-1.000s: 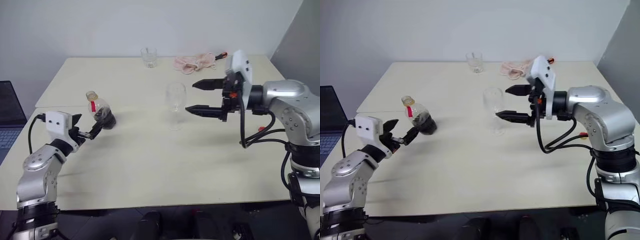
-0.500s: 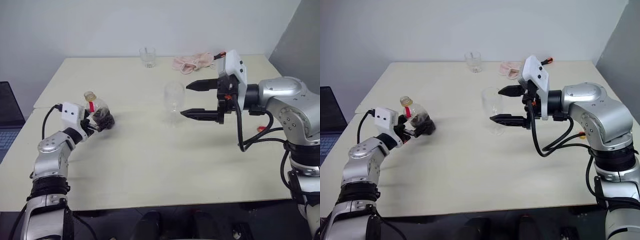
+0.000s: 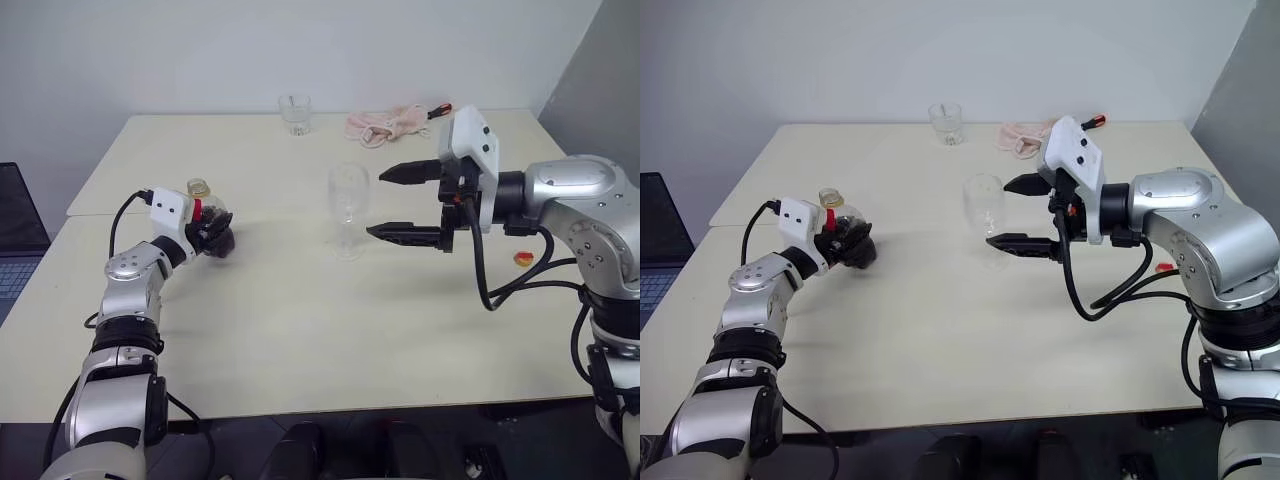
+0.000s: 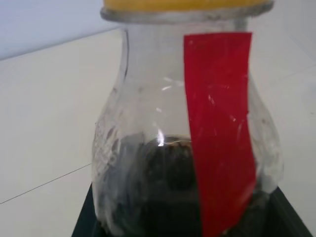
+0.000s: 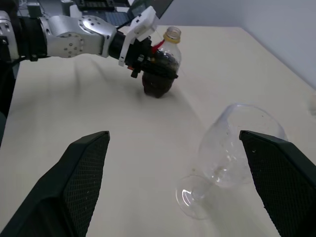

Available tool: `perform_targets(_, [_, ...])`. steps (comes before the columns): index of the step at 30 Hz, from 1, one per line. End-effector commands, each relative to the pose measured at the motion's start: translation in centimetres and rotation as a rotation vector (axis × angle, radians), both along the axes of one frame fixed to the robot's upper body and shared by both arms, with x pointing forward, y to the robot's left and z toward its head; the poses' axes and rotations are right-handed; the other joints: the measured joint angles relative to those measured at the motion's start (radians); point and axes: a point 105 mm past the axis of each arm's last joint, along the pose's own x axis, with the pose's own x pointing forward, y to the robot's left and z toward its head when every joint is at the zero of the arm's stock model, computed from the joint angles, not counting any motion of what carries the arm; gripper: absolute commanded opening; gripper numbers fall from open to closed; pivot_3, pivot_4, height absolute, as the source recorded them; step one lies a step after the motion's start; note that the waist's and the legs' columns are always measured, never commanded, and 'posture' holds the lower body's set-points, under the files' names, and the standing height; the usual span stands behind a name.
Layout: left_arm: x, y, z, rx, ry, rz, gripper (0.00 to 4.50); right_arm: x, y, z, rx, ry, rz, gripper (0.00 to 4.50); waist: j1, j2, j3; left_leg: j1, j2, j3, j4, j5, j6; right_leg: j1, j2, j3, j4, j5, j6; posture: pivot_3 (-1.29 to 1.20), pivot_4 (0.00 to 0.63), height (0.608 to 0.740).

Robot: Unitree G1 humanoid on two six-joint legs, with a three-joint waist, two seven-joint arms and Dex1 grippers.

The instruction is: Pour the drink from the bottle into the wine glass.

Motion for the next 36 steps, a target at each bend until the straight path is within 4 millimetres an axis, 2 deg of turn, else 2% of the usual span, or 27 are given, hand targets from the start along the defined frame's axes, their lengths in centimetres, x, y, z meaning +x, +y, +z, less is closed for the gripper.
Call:
perform_targets(1, [0.2, 0.8, 4.1, 0.098, -0.110, -0.005, 1.53, -0.3, -1.5, 0.3, 0.043, -0.047, -0.068, 4.50, 0.000, -0.003, 0.001, 0.000, 0.000, 0.000, 0.000, 0.000, 0.000, 0.000, 0.000, 0.000, 0.000, 0.000, 0.000, 0.00, 0.150, 0.740])
perform_targets(2, [0.3, 0.3, 6.1, 0.149, -0.156, -0.032, 1.53, -0.3, -2.2, -0.3, 0.072, -0.041, -0.098, 4.50, -0.001, -0.006, 0.001, 0.000, 0.000, 0.000, 0.000, 0.000, 0.000, 0.000, 0.000, -0.001, 0.000, 0.000, 0.000, 0.00, 0.150, 0.740])
perform_targets(4, [0.6, -0.6, 8.6, 0.223, -0.215, -0.066, 1.53, -0.3, -3.1, -1.1, 0.116, -0.036, -0.147, 4.50, 0.002, -0.009, 0.001, -0.003, 0.001, -0.002, 0.001, 0.000, 0.000, -0.001, 0.001, -0.003, 0.000, 0.000, 0.000, 0.00, 0.150, 0.740])
perform_targets(7, [1.5, -3.1, 12.5, 0.413, -0.326, -0.126, 1.53, -0.8, -4.4, -2.7, 0.165, -0.041, -0.211, 4.50, 0.015, -0.010, 0.001, -0.008, 0.000, -0.005, 0.008, 0.000, 0.000, -0.002, 0.001, -0.006, 0.001, 0.001, 0.001, 0.00, 0.150, 0.740])
perform_targets(11, [2.3, -7.5, 15.5, 0.598, -0.460, -0.228, 1.53, -1.9, -4.8, -3.9, 0.185, -0.041, -0.261, 4.50, 0.019, -0.009, 0.001, -0.012, -0.004, -0.007, 0.013, 0.000, 0.000, -0.002, -0.001, -0.005, 0.000, 0.002, 0.003, 0.00, 0.150, 0.740])
perform_targets(13, [2.7, -9.6, 15.8, 0.688, -0.499, -0.271, 1.53, -2.3, -4.4, -3.8, 0.197, -0.045, -0.262, 4.50, 0.016, -0.009, 0.001, -0.011, -0.006, -0.007, 0.014, 0.000, 0.000, -0.002, -0.002, -0.004, 0.000, 0.002, 0.004, 0.00, 0.150, 0.740])
perform_targets(18, [3.7, -12.7, 14.6, 0.840, -0.523, -0.330, 1.53, -2.5, -2.7, -3.2, 0.222, -0.068, -0.233, 4.50, -0.004, -0.010, 0.001, -0.011, -0.006, -0.007, 0.013, 0.000, 0.001, -0.003, -0.001, -0.003, 0.001, 0.002, 0.004, 0.00, 0.150, 0.740])
perform_targets(21, [4.1, -13.9, 14.0, 0.922, -0.543, -0.340, 1.53, -2.5, -1.9, -2.7, 0.238, -0.088, -0.227, 4.50, -0.017, -0.010, 0.002, -0.013, -0.006, -0.007, 0.013, 0.000, 0.001, -0.005, -0.001, -0.003, 0.001, 0.002, 0.005, 0.00, 0.150, 0.740])
perform_targets(28, [4.5, -15.5, 14.5, 0.957, -0.598, -0.328, 1.53, -2.6, -0.7, -2.6, 0.253, -0.094, -0.216, 4.50, -0.017, -0.010, 0.002, -0.015, -0.007, -0.007, 0.013, 0.000, 0.001, -0.007, -0.001, -0.002, 0.002, 0.002, 0.005, 0.00, 0.150, 0.740])
perform_targets(36, [4.4, -16.4, 15.3, 1.074, -0.699, -0.305, 1.47, -2.8, -0.6, -2.8, 0.247, -0.093, -0.222, 4.50, -0.017, -0.011, 0.002, -0.015, -0.007, -0.007, 0.014, 0.000, 0.001, -0.007, -0.001, -0.002, 0.002, 0.002, 0.005, 0.00, 0.150, 0.740])
